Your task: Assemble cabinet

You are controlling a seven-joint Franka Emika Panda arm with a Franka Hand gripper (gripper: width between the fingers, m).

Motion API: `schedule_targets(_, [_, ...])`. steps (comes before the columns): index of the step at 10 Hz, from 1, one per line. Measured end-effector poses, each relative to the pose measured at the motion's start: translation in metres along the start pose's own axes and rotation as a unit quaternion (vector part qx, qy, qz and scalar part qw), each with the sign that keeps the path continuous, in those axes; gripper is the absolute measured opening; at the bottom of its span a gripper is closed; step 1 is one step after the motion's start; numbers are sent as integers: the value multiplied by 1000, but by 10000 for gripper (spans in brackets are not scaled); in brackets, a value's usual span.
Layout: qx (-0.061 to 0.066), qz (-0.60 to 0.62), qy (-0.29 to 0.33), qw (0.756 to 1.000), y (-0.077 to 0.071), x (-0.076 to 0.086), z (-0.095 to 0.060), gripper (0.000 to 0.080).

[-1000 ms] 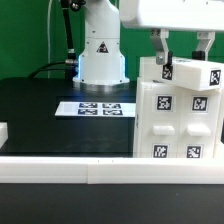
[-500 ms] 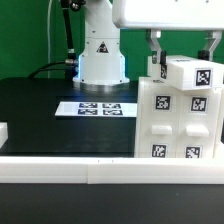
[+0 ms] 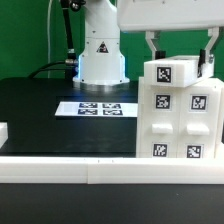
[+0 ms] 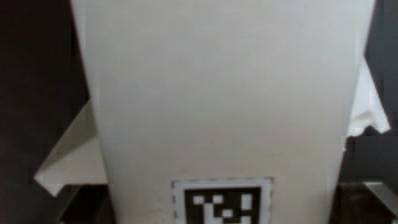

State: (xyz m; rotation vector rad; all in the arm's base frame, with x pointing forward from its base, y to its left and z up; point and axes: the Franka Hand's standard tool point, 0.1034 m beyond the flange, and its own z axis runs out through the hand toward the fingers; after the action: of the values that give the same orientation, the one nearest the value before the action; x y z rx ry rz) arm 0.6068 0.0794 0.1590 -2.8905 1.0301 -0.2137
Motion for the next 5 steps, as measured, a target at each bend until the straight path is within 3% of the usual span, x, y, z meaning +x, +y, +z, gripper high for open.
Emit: schedule_targets(5, [9,227,-2,974,-5,-2,2,560])
